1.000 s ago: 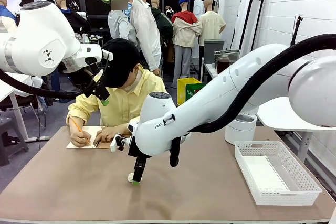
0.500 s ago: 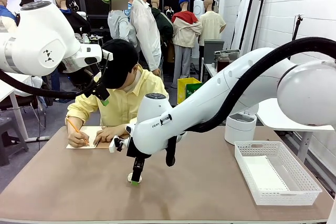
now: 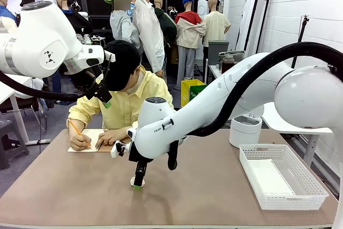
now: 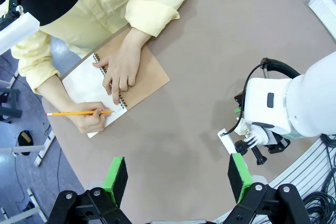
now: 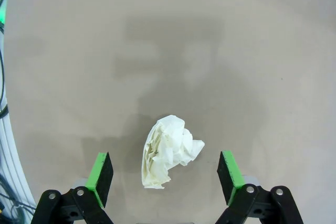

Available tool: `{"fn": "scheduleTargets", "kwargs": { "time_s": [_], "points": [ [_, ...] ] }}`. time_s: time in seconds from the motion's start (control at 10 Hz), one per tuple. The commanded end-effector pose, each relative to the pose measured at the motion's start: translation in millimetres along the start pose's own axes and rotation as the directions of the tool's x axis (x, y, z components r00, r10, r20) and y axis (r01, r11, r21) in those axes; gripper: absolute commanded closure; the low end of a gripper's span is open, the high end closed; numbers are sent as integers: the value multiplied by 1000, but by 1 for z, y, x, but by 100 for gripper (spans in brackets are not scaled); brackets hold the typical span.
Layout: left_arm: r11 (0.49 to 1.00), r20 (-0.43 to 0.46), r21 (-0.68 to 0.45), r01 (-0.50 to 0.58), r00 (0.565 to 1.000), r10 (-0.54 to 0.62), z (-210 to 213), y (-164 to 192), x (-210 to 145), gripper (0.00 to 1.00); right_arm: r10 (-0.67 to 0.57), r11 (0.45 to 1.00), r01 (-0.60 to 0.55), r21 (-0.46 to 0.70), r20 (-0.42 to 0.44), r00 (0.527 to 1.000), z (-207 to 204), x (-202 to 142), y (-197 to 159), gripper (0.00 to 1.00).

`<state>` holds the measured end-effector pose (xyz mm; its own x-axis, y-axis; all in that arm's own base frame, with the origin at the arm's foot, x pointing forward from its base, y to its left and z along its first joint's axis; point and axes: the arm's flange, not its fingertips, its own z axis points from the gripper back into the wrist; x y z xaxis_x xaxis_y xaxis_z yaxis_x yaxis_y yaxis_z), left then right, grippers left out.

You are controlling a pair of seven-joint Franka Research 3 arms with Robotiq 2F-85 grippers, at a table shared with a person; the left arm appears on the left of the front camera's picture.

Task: Sort the paper based on its condition.
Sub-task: If a person hands you a paper, place it in the Organizing basket , and if it's crumpled, put it in the Trash can.

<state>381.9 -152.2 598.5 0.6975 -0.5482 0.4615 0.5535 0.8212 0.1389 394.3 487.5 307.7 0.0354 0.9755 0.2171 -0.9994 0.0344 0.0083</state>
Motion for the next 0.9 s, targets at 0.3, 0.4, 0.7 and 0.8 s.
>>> {"fn": "scheduleTargets", "kwargs": {
  "time_s": [0.3,0.4,0.7,0.8],
  "points": [
    [1000,2,1,1,1000,-1,1,2,0,0,-28,999,29,29,-33,999,-7,9,-7,0],
    [1000,2,1,1,1000,-1,1,2,0,0,-43,998,44,35,-39,998,-8,9,-8,20],
    [1000,2,1,1,1000,-1,1,2,0,0,-57,997,59,46,-39,998,-10,9,-10,45],
    [1000,2,1,1,1000,-1,1,2,0,0,-69,997,71,44,-38,997,-10,9,-11,65]
  ]
}}
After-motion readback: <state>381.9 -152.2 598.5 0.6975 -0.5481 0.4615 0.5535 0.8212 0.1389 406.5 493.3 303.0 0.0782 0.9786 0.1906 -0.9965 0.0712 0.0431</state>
